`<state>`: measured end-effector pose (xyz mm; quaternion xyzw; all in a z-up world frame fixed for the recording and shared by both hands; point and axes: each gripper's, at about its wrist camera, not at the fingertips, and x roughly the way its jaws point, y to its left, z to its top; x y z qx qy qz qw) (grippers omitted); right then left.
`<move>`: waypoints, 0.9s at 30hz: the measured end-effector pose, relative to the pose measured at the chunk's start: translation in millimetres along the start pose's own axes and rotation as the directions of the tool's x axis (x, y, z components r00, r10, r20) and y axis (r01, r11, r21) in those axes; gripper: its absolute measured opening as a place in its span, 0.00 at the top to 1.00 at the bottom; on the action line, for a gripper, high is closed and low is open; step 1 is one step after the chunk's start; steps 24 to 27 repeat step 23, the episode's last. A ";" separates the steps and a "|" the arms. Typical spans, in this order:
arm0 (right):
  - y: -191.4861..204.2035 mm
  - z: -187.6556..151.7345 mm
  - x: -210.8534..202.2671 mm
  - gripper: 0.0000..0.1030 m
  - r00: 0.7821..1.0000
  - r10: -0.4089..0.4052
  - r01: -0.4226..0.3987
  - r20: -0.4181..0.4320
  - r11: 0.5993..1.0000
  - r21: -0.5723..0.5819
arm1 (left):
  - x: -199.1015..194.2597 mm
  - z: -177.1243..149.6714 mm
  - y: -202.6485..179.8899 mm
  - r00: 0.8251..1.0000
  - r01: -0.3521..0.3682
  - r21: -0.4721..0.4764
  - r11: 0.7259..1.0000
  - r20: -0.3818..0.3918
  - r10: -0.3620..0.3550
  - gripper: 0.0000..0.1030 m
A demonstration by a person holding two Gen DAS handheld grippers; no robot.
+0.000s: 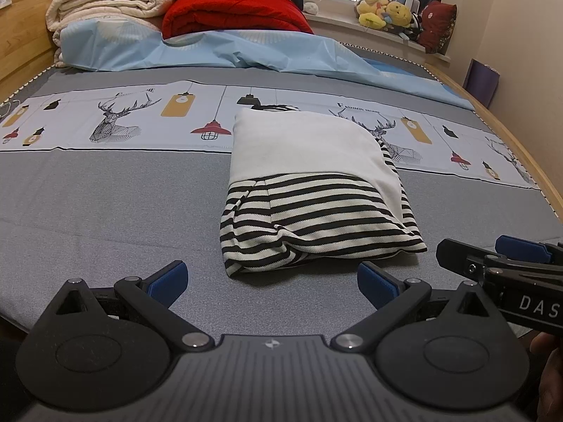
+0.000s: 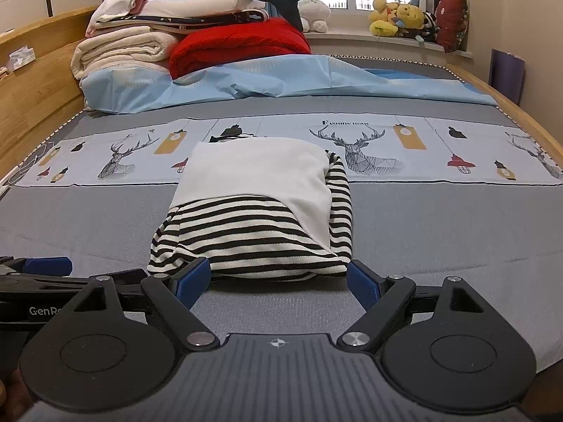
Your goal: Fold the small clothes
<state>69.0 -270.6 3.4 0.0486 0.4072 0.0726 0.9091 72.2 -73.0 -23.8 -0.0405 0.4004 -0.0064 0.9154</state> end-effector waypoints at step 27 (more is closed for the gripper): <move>-1.6 0.5 0.1 0.17 1.000 0.002 -0.002 -0.003 1.000 0.001 | 1.4 -1.3 -0.5 1.000 0.003 0.001 1.000 0.001 -0.003 0.01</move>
